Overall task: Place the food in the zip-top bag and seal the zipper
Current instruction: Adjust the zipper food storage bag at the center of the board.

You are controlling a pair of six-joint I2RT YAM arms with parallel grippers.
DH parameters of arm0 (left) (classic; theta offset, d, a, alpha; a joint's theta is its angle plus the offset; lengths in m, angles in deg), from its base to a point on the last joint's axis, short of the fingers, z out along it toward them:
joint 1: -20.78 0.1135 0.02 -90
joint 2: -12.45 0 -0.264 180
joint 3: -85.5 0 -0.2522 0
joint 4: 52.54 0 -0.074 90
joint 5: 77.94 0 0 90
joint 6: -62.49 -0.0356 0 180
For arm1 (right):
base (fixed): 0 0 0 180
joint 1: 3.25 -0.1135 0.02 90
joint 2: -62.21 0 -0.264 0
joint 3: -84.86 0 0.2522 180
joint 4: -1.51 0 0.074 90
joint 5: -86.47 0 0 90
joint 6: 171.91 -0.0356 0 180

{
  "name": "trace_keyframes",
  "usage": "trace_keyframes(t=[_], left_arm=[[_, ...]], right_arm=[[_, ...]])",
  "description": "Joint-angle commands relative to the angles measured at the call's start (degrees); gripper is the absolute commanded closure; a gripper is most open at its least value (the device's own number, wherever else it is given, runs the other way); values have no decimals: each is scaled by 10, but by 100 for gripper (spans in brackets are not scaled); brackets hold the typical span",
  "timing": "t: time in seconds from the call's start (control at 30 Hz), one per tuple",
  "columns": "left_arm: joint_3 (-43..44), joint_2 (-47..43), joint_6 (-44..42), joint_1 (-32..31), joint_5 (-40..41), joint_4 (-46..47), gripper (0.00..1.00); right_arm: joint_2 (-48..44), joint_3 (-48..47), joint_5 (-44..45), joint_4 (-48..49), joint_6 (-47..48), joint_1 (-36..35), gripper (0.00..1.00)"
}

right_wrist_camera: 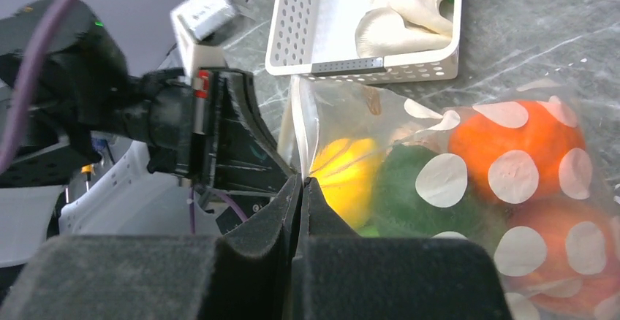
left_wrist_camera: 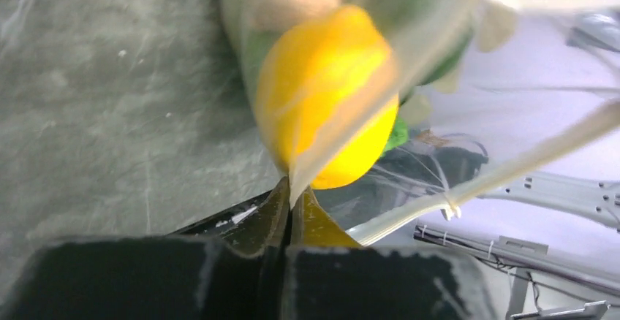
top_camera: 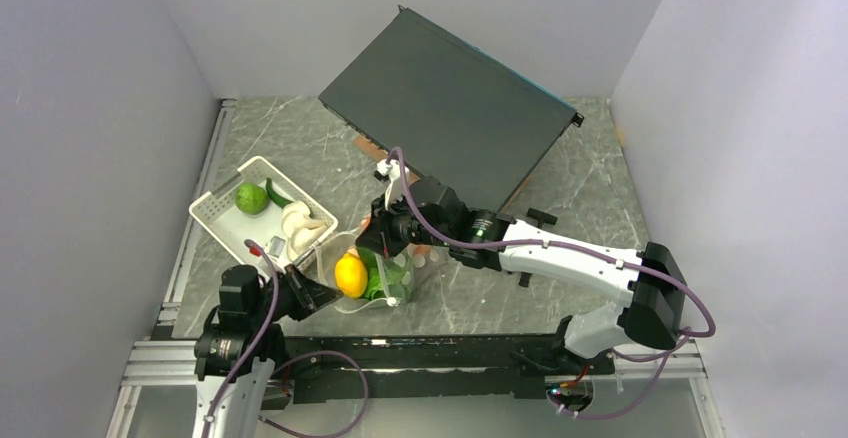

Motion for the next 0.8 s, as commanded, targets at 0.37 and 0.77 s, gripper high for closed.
trace_keyframes(t=[0.37,0.77], left_arm=[[224,128,98,-2,5,201,100],[225,160,98,-2,2,207,100]], right_arm=[[-53,-10,40,-31,120,-1,100],[-19,-47,29,-82,105,-3,100]])
